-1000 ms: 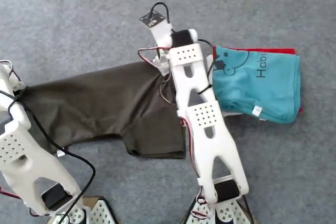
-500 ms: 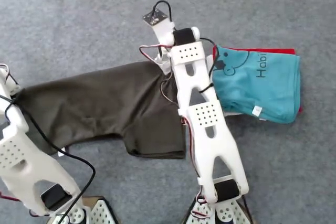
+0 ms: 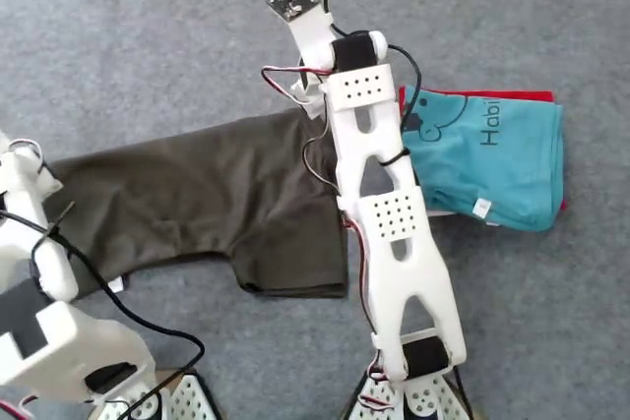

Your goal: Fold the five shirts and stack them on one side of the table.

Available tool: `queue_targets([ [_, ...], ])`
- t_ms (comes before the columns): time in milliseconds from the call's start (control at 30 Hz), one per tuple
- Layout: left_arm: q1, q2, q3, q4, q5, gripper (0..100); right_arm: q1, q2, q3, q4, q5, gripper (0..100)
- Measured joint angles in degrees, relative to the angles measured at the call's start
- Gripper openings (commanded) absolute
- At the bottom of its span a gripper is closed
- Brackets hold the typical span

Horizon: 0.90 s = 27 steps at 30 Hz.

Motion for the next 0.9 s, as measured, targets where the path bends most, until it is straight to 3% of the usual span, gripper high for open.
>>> queue_targets([
  [233, -0.3, -0.8, 0.4, -2.5, 0.0, 3, -2.9, -11.2, 15.8, 0.0, 5.0, 1.4],
  [500, -4.4, 5.2, -1.6, -5.2, 4.1, 3, -11.2, -35.3, 53.6, -1.6, 20.3, 1.5],
  [767, -4.6, 6.5, -3.5, -4.1, 4.5, 3, -17.1, -65.0, 101.5, -25.5, 28.0, 1.8],
  [900, -4.6, 6.5, -3.5, -4.1, 4.5, 3, -17.4, -76.7, 123.3, -38.5, 30.4, 10.9],
])
